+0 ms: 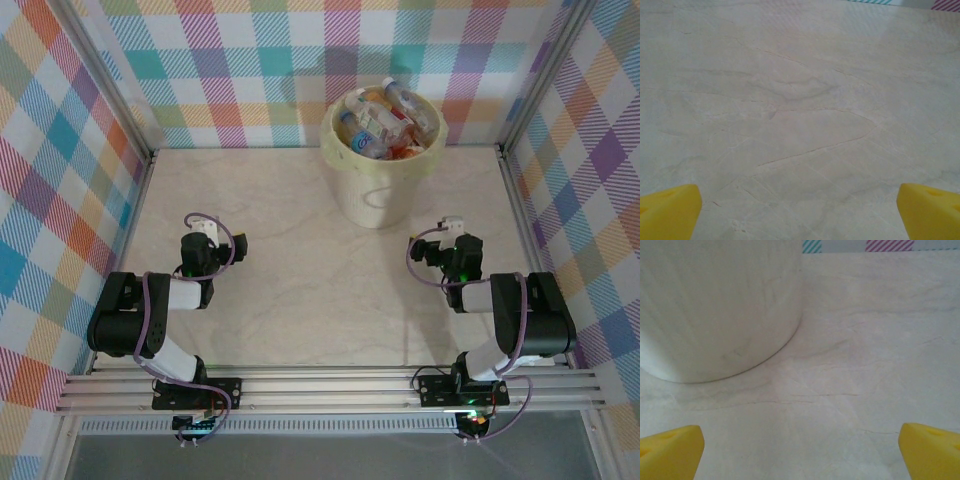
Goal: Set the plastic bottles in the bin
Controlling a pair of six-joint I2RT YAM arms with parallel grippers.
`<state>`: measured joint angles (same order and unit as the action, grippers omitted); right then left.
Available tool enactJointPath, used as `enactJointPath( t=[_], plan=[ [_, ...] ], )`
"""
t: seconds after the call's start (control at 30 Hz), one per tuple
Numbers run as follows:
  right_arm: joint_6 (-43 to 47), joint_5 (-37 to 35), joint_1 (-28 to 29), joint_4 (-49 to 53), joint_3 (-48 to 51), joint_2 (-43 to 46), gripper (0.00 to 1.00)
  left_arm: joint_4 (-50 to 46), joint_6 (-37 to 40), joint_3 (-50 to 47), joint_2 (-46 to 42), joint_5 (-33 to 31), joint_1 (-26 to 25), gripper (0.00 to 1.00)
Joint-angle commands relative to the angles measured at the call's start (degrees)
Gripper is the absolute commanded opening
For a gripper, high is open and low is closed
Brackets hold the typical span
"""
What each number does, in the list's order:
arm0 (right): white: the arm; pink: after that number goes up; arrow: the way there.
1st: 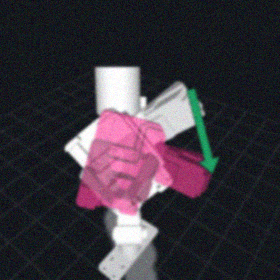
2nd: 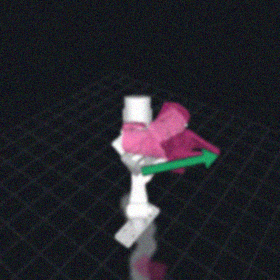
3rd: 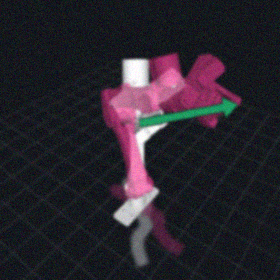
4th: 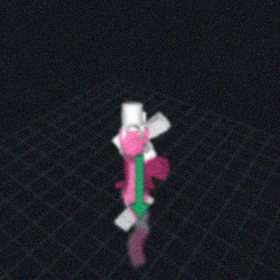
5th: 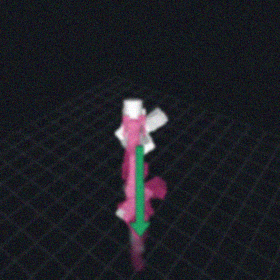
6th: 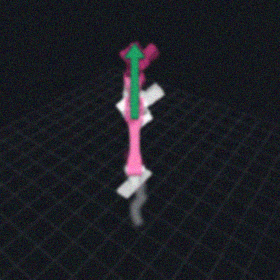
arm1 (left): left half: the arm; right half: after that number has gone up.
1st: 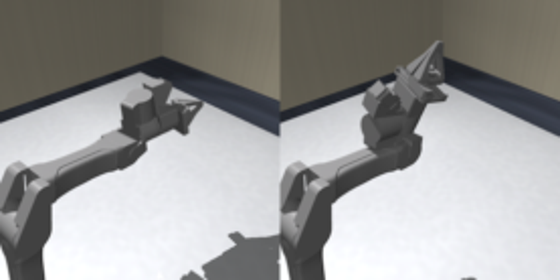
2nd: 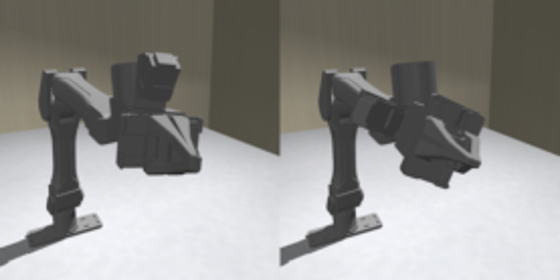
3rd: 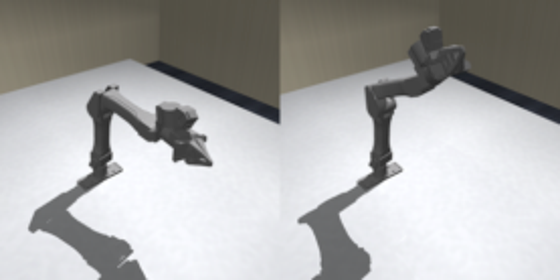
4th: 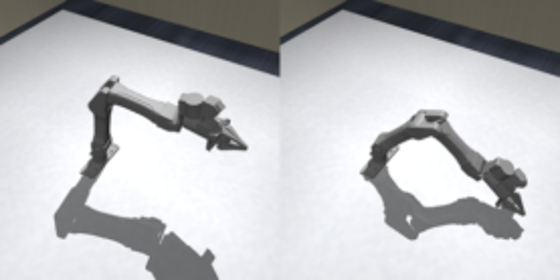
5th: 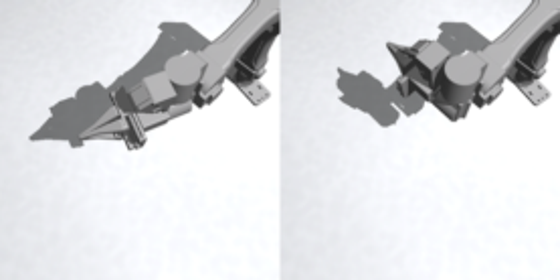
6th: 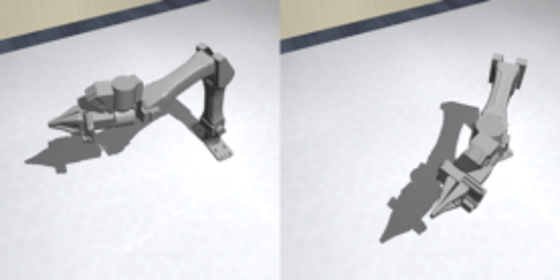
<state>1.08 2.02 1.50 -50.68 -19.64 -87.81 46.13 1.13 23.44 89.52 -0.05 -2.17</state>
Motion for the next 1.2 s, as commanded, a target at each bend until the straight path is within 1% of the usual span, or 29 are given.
enactJointPath(
  t=[0.0,1.17],
  plan=[
    [-1.4,-0.9,-1.0,2.7,-3.8,-0.2,1.0,-0.3,0.6,0.9,0.2,-0.5,-0.3,1.0],
    [-1.6,-0.8,-1.2,3.0,-3.8,-0.1,1.0,-0.4,0.9,1.0,0.4,-0.7,-0.6,1.0]
  ],
)
